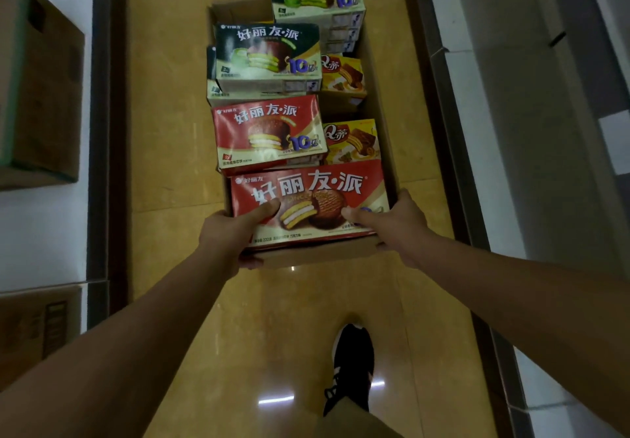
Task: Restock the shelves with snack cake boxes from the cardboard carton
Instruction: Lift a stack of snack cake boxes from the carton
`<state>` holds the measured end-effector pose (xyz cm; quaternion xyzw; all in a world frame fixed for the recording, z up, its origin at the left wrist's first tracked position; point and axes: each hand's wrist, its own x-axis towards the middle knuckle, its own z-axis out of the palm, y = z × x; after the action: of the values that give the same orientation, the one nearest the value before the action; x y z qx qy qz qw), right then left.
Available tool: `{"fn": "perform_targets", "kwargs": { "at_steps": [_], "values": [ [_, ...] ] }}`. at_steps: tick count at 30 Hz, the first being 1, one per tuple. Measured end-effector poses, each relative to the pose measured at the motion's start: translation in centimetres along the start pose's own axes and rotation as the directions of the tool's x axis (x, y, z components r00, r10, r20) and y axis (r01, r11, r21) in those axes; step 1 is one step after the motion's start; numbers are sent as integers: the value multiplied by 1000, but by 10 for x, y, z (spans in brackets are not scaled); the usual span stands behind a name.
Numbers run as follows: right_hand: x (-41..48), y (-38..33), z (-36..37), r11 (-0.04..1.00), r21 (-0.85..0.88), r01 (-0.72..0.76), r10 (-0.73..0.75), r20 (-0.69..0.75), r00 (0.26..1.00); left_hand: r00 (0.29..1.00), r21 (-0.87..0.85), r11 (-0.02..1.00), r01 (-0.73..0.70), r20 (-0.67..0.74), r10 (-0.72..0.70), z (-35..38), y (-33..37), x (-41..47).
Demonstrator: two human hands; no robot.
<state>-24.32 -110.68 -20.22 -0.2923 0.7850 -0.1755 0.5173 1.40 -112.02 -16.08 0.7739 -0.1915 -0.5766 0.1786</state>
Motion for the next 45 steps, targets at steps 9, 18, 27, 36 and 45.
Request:
{"fn": "perform_targets", "kwargs": {
  "at_steps": [9,18,27,36,45],
  "values": [
    [65,-80,-7,999,-35,16,-15,36,999,999,-19,1000,14,-34,-15,11,85,44],
    [119,-148,-5,999,-47,19,-19,7,1000,1000,-21,1000,4,-28,-4,14,158,87],
    [181,-223,2,1000,-19,6,-7,-14,1000,1000,-8,1000,13,-28,-13,8,241,145],
    [246,-308,7,999,-24,-34,33,-22,999,999,-15,999,36,-20,-37,4,338,209],
    [308,-381,10,999,-1,-35,35,-41,999,999,-6,1000,29,-19,-29,7,425,261]
  ]
}}
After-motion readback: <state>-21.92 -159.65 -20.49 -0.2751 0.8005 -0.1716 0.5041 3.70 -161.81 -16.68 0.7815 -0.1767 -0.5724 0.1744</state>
